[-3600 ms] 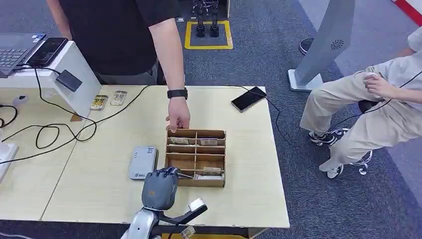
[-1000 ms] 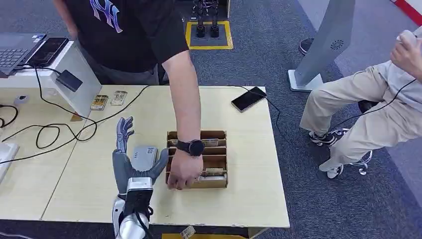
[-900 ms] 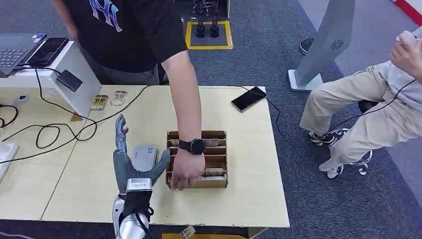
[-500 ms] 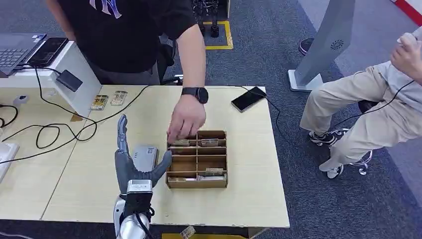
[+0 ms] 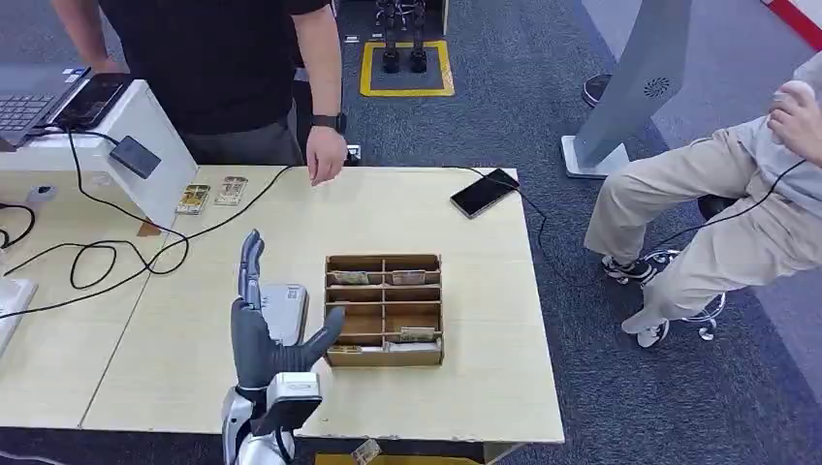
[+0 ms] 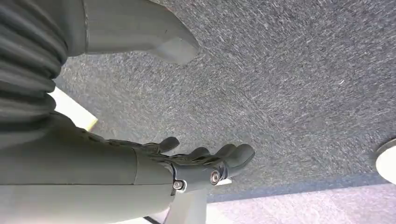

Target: Pass the card to the sensor for recognition and then transmit it.

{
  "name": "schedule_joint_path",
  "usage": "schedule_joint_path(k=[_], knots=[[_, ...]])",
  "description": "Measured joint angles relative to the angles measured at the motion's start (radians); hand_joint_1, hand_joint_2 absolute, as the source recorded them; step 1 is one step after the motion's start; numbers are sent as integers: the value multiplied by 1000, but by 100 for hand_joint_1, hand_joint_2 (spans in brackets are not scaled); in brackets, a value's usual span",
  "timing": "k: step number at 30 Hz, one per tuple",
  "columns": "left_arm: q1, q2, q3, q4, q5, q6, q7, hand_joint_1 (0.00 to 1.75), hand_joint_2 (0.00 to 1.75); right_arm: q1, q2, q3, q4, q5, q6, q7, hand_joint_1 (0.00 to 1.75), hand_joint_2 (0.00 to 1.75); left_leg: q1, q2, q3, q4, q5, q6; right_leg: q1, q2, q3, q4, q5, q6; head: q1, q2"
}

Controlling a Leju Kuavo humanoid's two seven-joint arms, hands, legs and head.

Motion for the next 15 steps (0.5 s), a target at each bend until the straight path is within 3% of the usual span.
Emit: schedule_joint_path(k=[4, 13, 15], knots=[[17, 22, -34, 9, -196, 37, 30, 0, 175, 0, -2, 0, 2, 5, 0, 3, 0, 175, 0, 0, 0, 0, 0, 0, 0, 0, 0, 0, 0, 0, 0, 0], [24, 52, -61, 22, -217, 41, 37, 0, 175, 0, -3, 0, 6, 5, 0, 2, 0, 175, 0, 0, 0, 0, 0, 0, 0, 0, 0, 0, 0, 0, 0, 0], [23, 60, -68, 29, -292, 57, 63, 0, 175, 0, -4, 0, 8, 6, 0, 3, 0, 175, 0, 0, 0, 0, 0, 0, 0, 0, 0, 0, 0, 0, 0, 0]])
